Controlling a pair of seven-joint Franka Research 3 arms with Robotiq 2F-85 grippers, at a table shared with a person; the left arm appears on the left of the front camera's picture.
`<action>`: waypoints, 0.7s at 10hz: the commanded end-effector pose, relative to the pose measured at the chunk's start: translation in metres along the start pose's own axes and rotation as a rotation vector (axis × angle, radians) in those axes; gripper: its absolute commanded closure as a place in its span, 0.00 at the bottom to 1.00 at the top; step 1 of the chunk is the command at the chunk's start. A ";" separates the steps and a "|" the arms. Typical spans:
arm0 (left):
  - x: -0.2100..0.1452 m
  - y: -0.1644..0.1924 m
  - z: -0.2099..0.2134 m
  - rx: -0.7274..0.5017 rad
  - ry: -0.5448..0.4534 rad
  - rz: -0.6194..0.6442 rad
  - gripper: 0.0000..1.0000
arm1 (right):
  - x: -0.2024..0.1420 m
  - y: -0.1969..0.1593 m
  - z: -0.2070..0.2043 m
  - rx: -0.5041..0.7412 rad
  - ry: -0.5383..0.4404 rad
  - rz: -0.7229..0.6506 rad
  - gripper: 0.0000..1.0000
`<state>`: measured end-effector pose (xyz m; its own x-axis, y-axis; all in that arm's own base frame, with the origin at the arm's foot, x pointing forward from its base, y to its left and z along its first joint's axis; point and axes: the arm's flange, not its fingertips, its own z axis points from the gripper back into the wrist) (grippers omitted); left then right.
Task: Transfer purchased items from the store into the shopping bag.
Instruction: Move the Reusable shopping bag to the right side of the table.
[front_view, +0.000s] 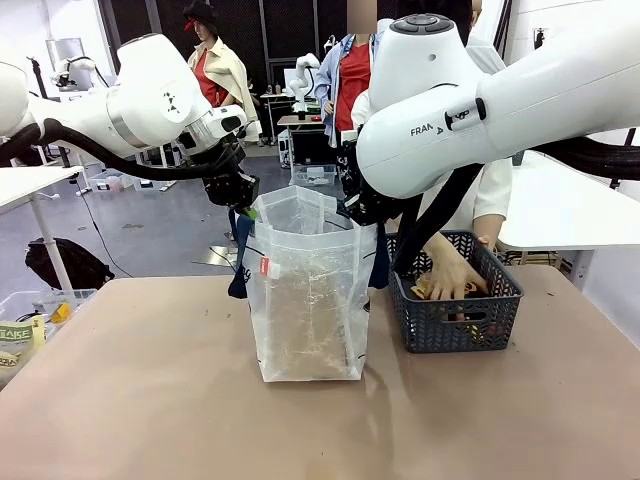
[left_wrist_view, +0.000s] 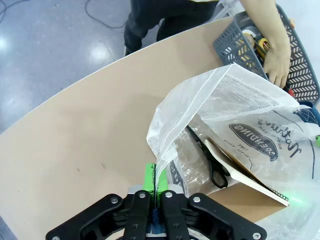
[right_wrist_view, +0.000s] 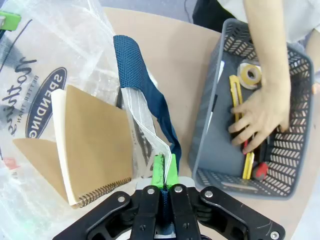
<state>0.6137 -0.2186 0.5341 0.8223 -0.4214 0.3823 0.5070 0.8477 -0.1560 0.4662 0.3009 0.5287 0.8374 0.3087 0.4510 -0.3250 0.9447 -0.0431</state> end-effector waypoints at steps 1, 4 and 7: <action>0.000 0.003 0.001 0.000 -0.005 0.007 1.00 | -0.002 -0.002 0.001 0.015 0.002 -0.006 1.00; 0.000 0.003 0.001 0.000 -0.005 0.007 1.00 | -0.002 -0.002 0.001 0.015 0.002 -0.006 1.00; 0.000 0.003 0.001 0.000 -0.005 0.007 1.00 | -0.002 -0.002 0.001 0.015 0.002 -0.006 1.00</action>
<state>0.6137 -0.2186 0.5341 0.8223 -0.4214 0.3824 0.5070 0.8477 -0.1560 0.4662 0.3009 0.5287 0.8374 0.3087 0.4510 -0.3250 0.9447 -0.0431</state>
